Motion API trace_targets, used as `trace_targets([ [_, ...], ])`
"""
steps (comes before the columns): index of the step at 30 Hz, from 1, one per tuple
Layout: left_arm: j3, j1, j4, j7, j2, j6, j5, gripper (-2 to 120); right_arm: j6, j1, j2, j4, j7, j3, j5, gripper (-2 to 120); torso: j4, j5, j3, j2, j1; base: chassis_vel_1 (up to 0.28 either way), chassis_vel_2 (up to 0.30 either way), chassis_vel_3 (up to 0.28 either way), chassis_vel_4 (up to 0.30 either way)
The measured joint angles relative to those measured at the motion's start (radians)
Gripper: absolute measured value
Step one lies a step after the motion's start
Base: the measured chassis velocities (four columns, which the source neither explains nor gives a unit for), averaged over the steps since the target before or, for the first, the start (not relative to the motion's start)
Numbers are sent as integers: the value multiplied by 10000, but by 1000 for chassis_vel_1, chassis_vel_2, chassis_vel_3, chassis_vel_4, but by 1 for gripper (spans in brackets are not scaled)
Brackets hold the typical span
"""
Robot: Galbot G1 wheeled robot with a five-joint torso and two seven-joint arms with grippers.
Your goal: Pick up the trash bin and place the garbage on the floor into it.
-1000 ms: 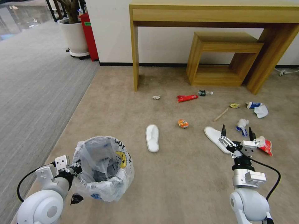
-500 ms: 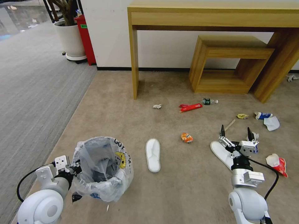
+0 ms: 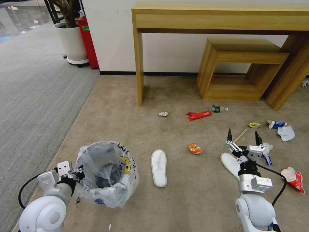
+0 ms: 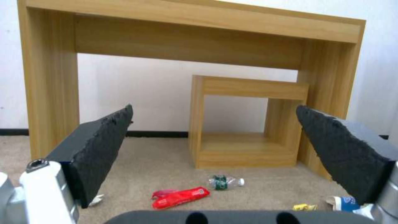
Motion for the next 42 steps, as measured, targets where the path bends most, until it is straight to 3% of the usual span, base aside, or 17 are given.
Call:
trace_targets([
  [18, -172, 35, 72, -14, 168, -10, -124, 1, -146, -5, -53, 44, 35, -131, 64, 100, 0, -1, 1, 0, 0, 0, 0, 0, 0],
  [26, -150, 74, 117, -21, 155, -21, -113, 1, -1036, 262, -392, 172, 258, -509, 764, 100, 0, 0, 2, 0, 0, 0, 0, 0, 0],
  [42, -135, 100, 83, -29, 101, -42, -57, 1, -989, 358, -358, -36, 265, -615, 636, 100, 0, -1, 1, 0, 0, -15, 9, 10, -14],
])
